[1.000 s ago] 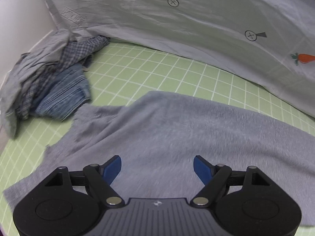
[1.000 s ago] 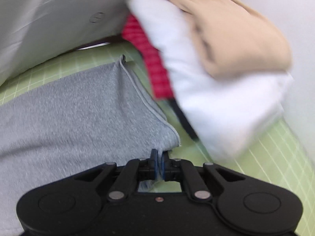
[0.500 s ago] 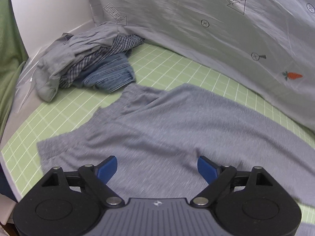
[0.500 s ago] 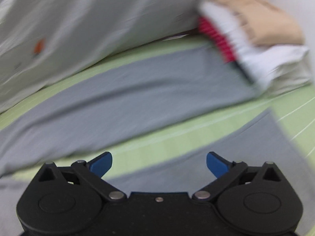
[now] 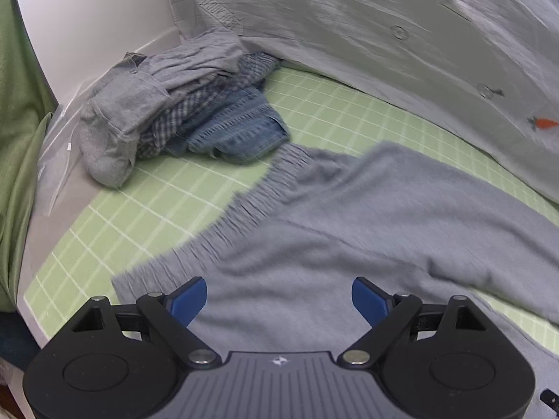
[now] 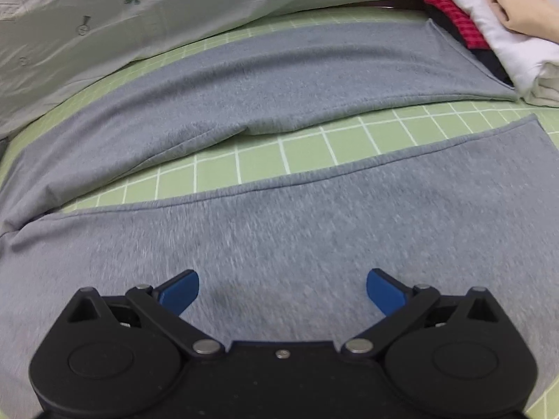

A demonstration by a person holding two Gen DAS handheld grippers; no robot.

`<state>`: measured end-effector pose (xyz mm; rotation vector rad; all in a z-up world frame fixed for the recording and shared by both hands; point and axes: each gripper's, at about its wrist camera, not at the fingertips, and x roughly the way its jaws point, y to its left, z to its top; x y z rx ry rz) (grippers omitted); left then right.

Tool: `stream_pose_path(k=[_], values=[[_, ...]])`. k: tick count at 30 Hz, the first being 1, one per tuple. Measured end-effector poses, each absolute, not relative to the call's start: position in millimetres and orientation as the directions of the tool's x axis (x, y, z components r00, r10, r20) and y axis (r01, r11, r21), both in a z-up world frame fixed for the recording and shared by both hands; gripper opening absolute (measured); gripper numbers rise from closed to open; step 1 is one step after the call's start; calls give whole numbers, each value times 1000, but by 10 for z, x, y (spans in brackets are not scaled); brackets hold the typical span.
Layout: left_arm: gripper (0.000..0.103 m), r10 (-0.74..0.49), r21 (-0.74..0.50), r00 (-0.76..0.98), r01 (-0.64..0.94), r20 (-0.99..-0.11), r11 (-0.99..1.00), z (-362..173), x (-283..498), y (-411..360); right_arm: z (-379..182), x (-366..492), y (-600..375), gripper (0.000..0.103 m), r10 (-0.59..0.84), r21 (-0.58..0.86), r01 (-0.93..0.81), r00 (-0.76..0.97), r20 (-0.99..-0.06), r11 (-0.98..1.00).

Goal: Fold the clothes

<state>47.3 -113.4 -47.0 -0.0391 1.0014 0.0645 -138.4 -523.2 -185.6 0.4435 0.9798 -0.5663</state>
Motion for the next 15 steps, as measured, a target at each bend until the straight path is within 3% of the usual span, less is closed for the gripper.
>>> stream_pose_path(k=[3,9,15], values=[[90,38,-7,536,-80,-843,997,-523,806,-916,-1891,-1205,-5146,103,-321,-3,665,358,-877,747],[90,16,-22,507,-68,-862,997,-814,1635,-698,-1909,-992,-5052,103,-413,1,782,330,-849,623],[88,-52,-22,452,72,-890,997,-1233,2238,-960,-1898,-861,-4995,103,-432,-4,833,282,-857,553]])
